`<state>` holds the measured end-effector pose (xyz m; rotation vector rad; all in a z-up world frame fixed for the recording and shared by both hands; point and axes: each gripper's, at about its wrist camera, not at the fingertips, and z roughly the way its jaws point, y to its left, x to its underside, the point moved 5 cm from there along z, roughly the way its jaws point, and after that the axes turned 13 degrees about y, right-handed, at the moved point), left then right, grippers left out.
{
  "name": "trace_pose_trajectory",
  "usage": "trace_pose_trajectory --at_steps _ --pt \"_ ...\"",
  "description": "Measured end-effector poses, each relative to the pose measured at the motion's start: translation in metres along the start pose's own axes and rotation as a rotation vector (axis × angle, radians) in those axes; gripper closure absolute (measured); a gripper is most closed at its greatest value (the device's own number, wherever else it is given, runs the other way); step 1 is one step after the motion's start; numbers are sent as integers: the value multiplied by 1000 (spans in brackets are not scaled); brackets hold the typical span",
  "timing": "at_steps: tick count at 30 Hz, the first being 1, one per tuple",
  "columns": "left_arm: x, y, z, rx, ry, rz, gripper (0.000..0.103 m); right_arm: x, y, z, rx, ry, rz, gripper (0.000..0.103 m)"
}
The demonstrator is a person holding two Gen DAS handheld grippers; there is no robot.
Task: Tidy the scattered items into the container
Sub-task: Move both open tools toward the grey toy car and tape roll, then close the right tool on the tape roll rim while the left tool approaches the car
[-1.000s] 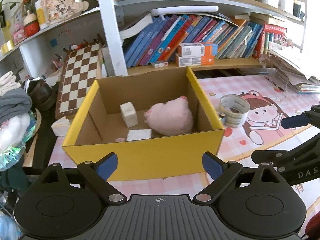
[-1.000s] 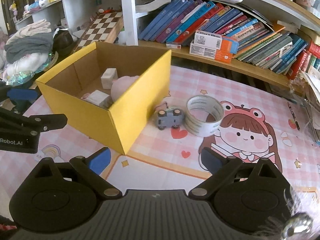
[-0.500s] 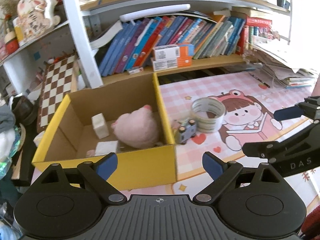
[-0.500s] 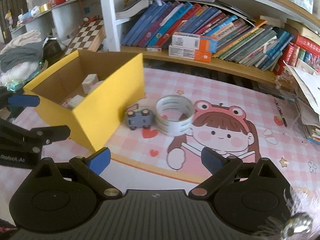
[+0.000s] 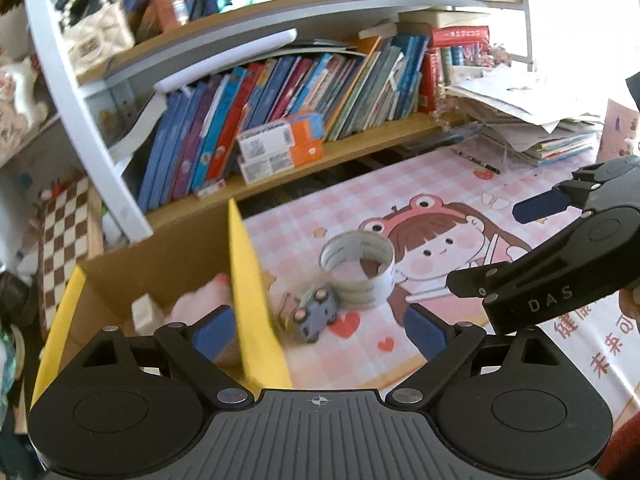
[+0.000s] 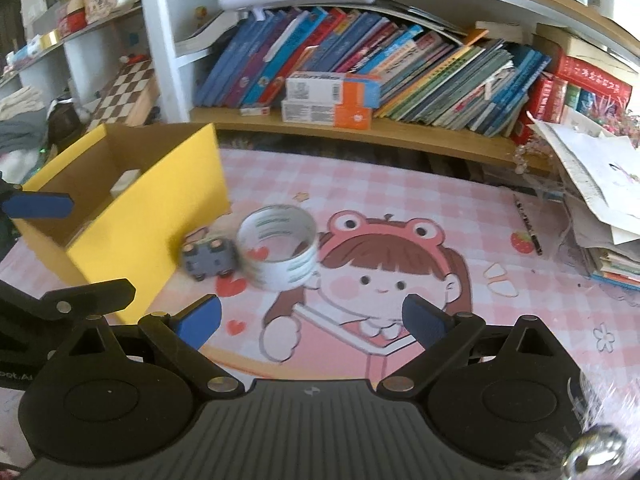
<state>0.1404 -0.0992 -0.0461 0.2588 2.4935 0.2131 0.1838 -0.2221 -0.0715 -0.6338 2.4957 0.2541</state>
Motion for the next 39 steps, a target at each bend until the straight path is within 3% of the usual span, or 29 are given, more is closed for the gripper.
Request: trace_pose_trajectory --at_steps 5,8,10,12,16,25,39 --pt "-9 -7 13 14 2 17 16 -8 -15 8 8 -4 14 5" --pt "-10 -12 25 8 27 50 34 -13 -20 15 -7 -2 12 8" --pt "-10 -15 35 -8 55 77 51 -17 -21 21 -21 5 7 10" --pt "-10 -19 45 -31 76 103 57 -20 -21 28 -34 14 1 18" --pt "-11 -26 64 -100 97 155 58 -28 -19 44 -56 40 -3 32" --pt "-21 -26 100 -208 149 178 56 -48 -12 74 -97 70 -17 46" --pt "-28 -23 148 -212 260 270 52 -74 -5 117 -164 143 -44 55"
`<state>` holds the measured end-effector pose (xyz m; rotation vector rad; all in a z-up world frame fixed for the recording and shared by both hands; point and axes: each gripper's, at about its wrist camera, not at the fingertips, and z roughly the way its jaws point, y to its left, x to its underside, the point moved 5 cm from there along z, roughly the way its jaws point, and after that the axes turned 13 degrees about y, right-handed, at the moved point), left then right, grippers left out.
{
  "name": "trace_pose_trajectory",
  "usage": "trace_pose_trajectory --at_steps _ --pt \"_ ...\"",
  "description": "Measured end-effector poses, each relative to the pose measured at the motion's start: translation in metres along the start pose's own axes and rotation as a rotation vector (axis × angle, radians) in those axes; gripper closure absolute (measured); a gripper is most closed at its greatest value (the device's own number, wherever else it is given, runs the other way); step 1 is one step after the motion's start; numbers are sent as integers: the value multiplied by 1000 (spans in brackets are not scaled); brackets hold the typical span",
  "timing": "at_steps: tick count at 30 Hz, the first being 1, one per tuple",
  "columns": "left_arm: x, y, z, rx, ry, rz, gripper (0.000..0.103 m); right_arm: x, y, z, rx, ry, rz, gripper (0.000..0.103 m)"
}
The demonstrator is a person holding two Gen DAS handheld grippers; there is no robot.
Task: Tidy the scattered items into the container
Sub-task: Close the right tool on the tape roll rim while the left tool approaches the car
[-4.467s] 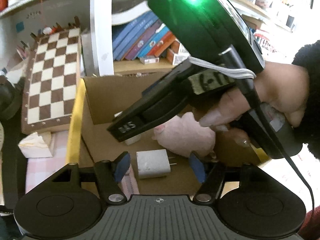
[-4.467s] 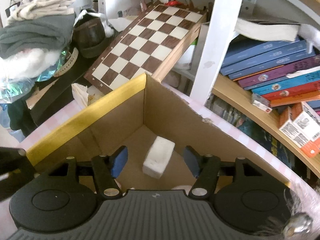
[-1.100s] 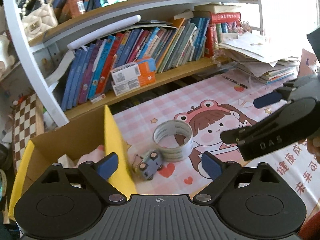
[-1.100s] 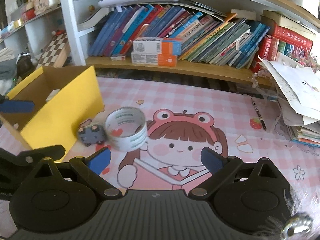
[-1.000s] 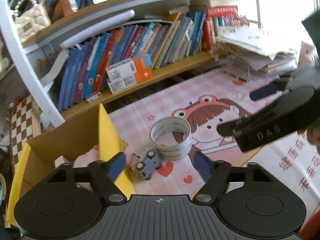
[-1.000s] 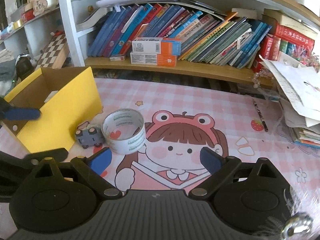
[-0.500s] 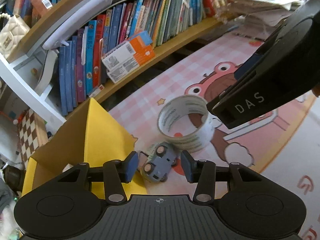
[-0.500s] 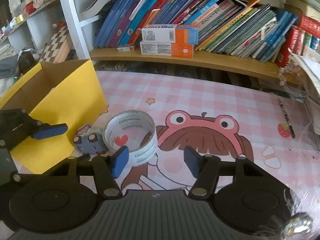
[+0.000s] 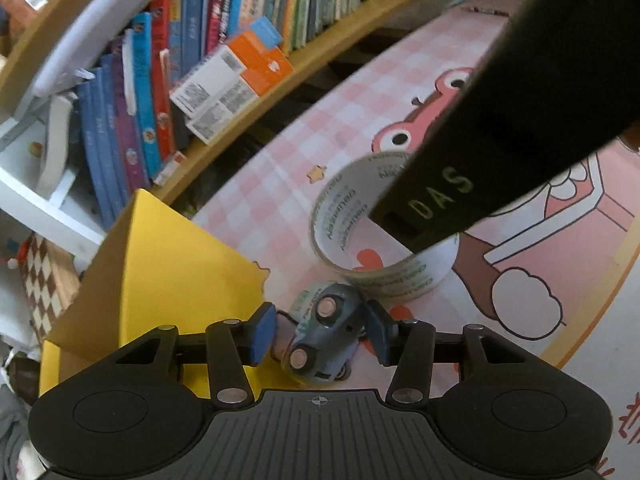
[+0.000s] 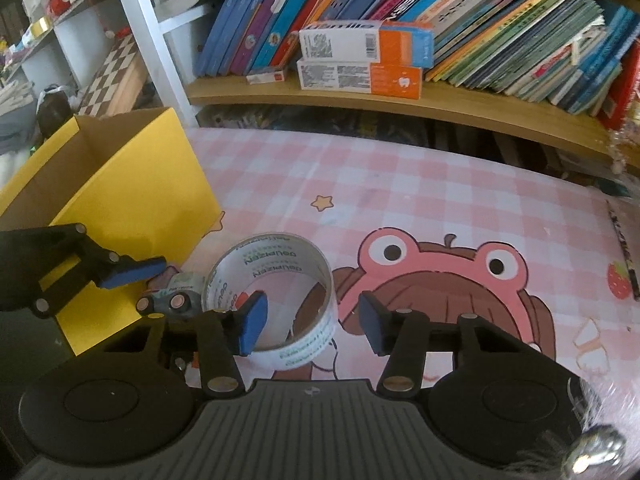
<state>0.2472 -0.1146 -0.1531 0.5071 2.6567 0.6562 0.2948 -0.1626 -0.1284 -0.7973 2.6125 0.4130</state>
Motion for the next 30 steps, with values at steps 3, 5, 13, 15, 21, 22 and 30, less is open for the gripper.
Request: trace_pose_trajectory --at_steps 3,5,13,15,21,22,30 --pt "0 -2 3 -5 -4 10 47 -2 -2 8 -5 23 1 56" --pt "0 -3 4 -9 -9 18 47 -3 -3 12 -8 38 3 60" --pt "8 -4 -13 93 -50 2 64 6 -13 9 0 41 34 90" --pt "11 -8 -20 135 -64 1 64 9 -17 2 10 30 43 94" --pt "20 -21 -43 242 -102 -3 65 36 -31 -17 64 23 57 95" --pt "21 -22 -45 248 -106 -3 66 41 -33 -19 69 25 64 95" --pt "27 -20 -57 308 -119 -17 67 73 -36 -35 94 30 111 95"
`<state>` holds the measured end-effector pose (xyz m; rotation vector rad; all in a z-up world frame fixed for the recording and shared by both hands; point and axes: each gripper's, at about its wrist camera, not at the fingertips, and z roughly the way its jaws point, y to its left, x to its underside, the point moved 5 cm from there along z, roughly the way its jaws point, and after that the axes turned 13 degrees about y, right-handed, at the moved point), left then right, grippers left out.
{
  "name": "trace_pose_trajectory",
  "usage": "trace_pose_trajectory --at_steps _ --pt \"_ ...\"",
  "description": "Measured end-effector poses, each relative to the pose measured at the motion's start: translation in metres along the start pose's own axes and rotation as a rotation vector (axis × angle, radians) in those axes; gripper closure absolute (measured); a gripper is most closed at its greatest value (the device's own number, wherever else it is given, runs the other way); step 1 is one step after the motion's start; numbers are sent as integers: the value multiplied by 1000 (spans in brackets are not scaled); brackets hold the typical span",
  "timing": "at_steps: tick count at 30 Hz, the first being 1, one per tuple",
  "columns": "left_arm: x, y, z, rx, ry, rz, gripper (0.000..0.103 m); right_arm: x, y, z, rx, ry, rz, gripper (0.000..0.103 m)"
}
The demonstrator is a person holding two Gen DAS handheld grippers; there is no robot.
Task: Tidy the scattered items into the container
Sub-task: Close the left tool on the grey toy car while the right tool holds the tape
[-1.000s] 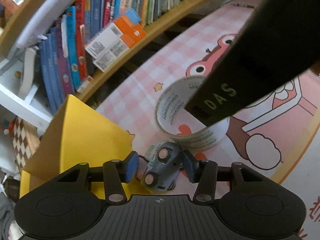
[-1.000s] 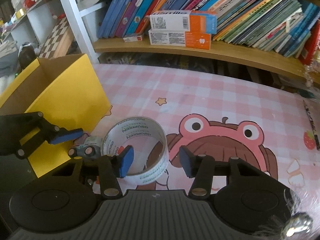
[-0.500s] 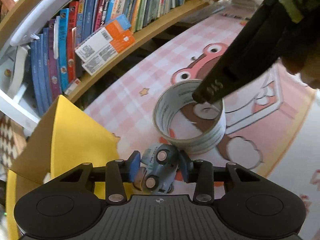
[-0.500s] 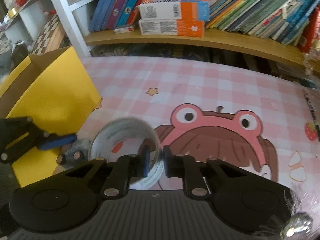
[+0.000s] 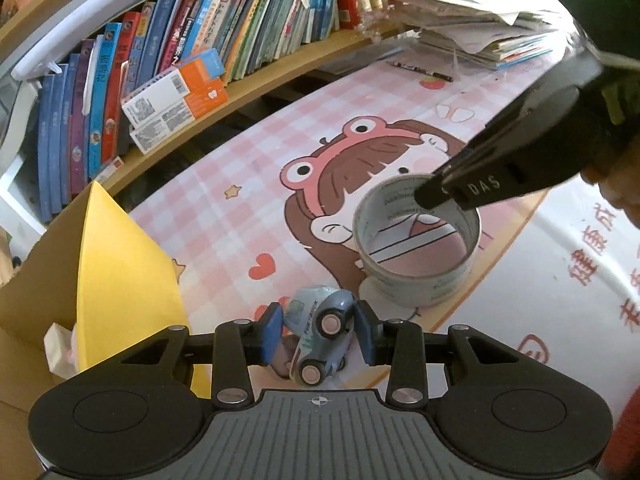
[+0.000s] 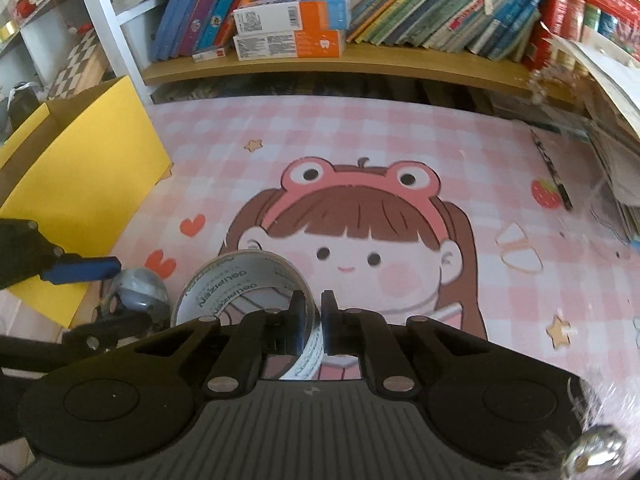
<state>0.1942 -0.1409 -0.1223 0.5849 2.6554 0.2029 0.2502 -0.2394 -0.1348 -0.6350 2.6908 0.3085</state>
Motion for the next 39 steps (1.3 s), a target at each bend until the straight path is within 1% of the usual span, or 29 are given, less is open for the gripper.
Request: trace_pose_trajectory --at_steps 4,13,18,19,21,25,26,27,29,31,33,35,37,39 --pt "6 -7 -12 18 -19 13 77 11 3 -9 10 -1 5 95" --pt "21 -12 -23 36 -36 -2 79 39 18 -19 19 14 -7 95" --pt "23 -15 -29 48 -54 -5 81 45 23 -23 27 9 -9 95" --pt "23 -15 -30 50 -57 -1 85 46 23 -24 31 5 -10 95" --pt "23 -17 -31 52 -59 10 89 46 23 -25 38 1 -12 95" --pt "23 -18 -30 63 -60 19 88 47 22 -25 47 4 -12 95" --pt "23 -19 -30 62 -61 20 87 48 22 -25 49 5 -11 95" --pt "23 -20 -29 60 -60 18 83 49 22 -24 50 8 -9 95" --pt "26 -23 -24 68 -39 31 78 50 21 -24 50 11 -3 95" --pt "29 -25 -20 53 -28 41 54 51 20 -23 50 13 2 95" --pt "30 -25 -18 35 -28 42 45 52 19 -23 52 14 6 95" --pt "29 -23 -17 36 -27 29 44 52 18 -23 54 16 9 95" --pt "27 -20 -15 50 -27 11 38 52 17 -22 52 16 7 95" --pt "24 -18 -11 68 -24 -3 38 52 17 -22 53 17 5 95"
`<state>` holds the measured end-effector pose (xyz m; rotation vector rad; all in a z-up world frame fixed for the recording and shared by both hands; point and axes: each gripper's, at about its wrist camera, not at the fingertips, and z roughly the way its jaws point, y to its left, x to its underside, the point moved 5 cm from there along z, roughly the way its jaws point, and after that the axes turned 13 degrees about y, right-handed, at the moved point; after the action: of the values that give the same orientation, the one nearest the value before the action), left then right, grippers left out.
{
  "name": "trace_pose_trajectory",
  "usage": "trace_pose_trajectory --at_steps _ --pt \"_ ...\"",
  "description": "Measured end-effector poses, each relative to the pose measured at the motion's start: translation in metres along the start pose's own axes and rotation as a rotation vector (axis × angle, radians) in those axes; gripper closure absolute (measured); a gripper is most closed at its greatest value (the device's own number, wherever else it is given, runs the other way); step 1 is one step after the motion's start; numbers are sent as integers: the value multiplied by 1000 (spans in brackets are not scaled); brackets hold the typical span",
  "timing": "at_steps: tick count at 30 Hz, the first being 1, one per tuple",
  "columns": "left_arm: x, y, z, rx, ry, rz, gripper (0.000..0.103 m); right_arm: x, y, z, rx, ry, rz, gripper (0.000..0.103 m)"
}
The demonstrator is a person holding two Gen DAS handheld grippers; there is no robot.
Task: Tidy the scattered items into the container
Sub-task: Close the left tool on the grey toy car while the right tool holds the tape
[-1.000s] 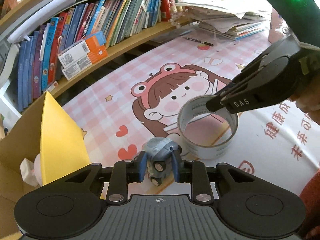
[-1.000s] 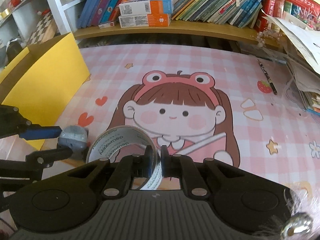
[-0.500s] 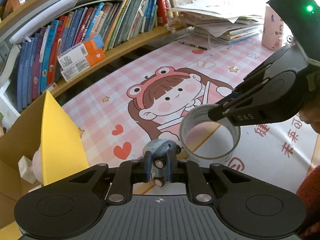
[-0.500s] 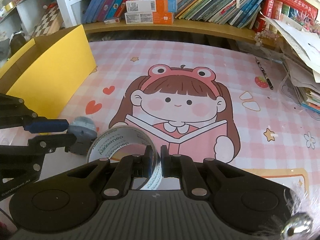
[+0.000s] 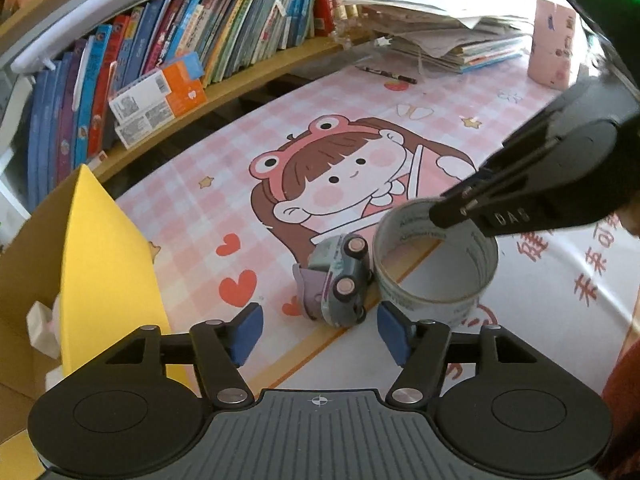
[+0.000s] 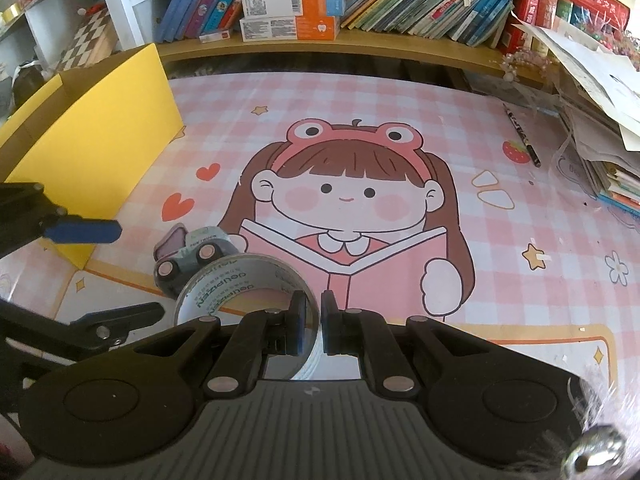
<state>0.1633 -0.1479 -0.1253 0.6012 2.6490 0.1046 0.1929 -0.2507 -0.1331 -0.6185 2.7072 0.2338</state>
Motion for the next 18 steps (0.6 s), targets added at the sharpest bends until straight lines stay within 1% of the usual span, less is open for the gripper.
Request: trace_pose_trajectory --at_steps 8,11,14,15,16,18 --pt "-10 6 21 55 22 -59 39 -1 -3 3 14 10 0 95" --pt "-13 7 26 67 18 -79 40 0 -4 6 16 23 5 95" --pt "-15 7 30 84 18 -90 43 1 -6 9 16 36 11 95" --pt "-15 7 31 89 19 -90 47 1 -6 10 17 39 11 95" --pt "-15 6 32 100 22 -89 55 1 -6 10 18 40 11 95" --pt "-14 5 34 121 26 -87 63 0 -5 11 19 44 10 95"
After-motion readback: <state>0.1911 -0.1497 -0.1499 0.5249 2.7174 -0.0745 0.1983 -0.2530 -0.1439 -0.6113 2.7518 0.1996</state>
